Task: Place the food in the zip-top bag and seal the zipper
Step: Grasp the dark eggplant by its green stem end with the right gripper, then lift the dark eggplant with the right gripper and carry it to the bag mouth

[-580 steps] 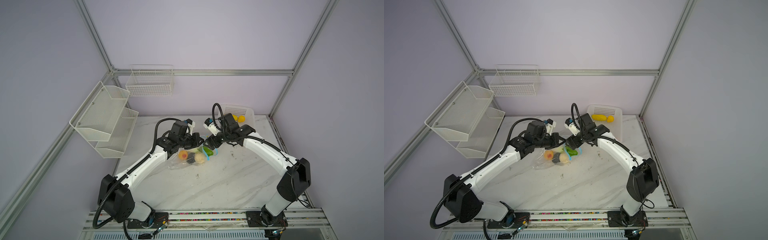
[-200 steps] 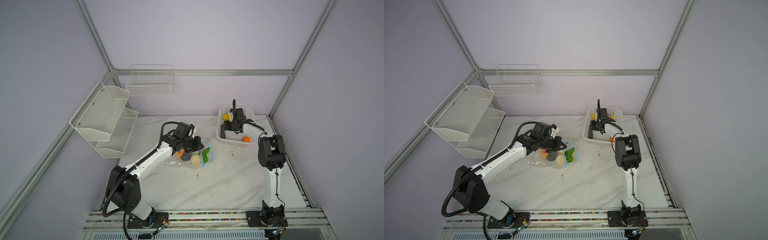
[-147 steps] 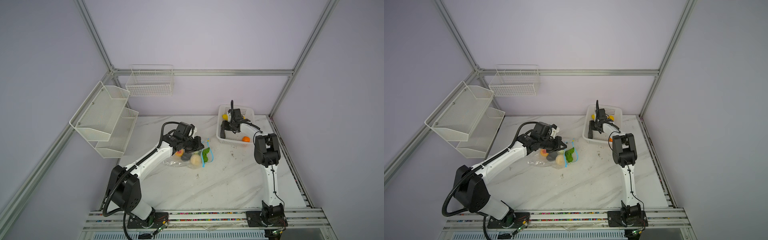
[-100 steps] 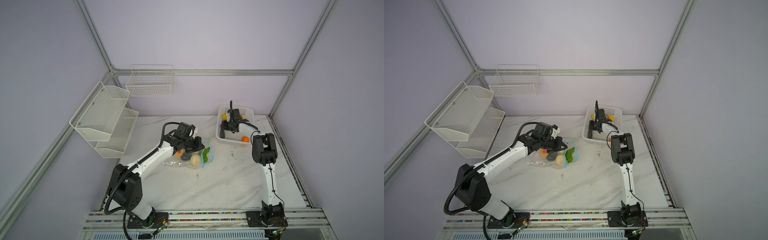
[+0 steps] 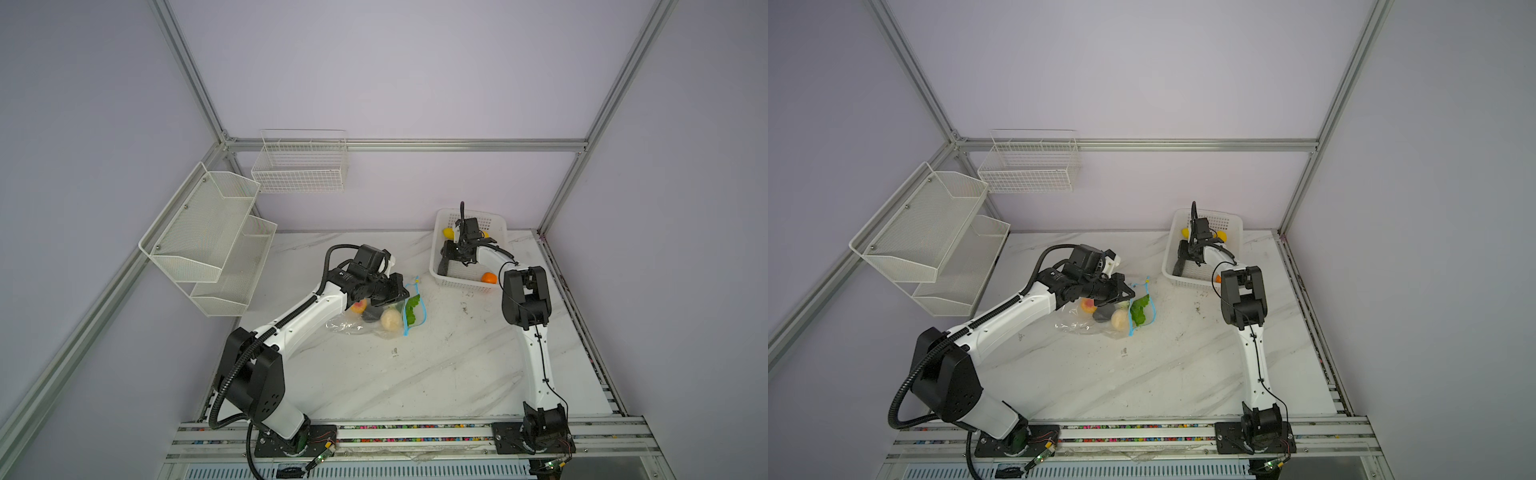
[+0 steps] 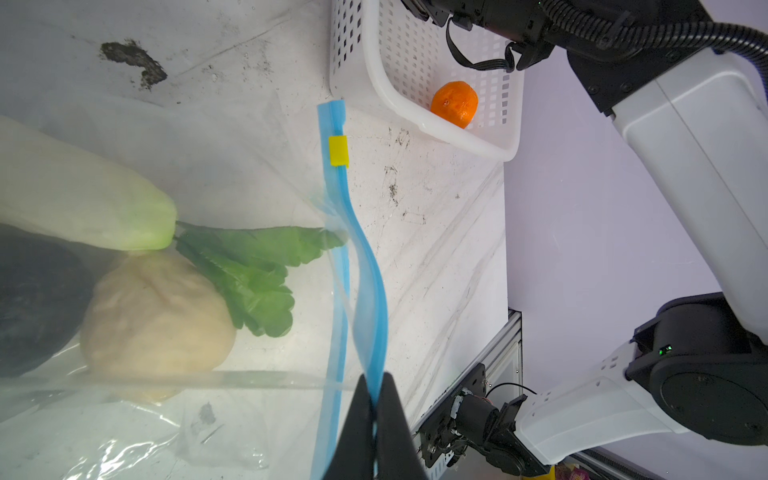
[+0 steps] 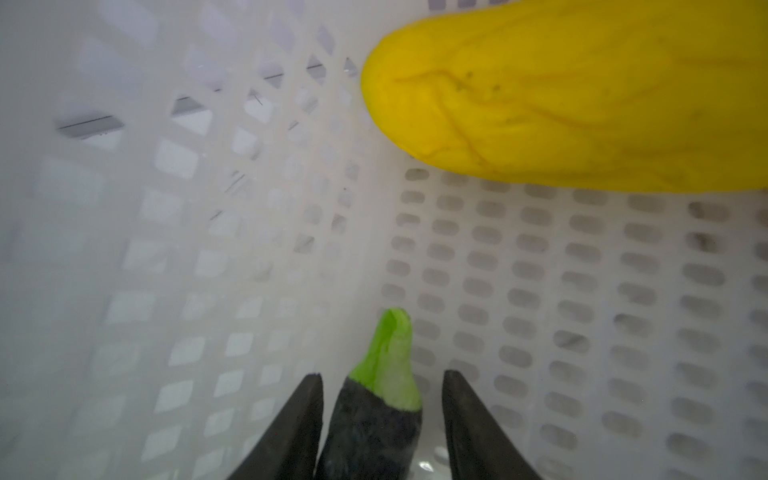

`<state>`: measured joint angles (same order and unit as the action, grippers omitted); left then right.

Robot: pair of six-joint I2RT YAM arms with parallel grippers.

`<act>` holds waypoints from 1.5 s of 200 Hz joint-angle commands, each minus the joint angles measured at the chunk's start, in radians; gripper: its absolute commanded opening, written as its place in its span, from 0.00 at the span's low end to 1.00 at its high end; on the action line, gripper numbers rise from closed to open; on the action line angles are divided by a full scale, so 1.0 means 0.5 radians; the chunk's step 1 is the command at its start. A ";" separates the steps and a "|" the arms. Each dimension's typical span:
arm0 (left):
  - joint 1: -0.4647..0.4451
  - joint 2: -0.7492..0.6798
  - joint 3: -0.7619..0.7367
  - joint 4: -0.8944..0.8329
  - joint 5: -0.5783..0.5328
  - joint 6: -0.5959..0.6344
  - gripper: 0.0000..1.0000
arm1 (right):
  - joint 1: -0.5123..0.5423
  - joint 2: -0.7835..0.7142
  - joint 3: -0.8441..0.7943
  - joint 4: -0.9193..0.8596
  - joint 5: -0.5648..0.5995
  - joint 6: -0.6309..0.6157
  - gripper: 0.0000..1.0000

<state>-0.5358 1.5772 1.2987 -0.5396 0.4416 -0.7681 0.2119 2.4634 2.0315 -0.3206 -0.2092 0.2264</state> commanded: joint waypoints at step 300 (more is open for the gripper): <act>0.010 -0.041 0.063 0.130 -0.015 -0.034 0.00 | -0.197 -0.512 -0.467 0.504 -0.224 0.734 0.22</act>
<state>-0.5358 1.5772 1.2987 -0.5167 0.4374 -0.7750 0.1223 2.2932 1.8385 -0.1337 -0.3550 0.5259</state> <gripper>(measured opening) 0.047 0.265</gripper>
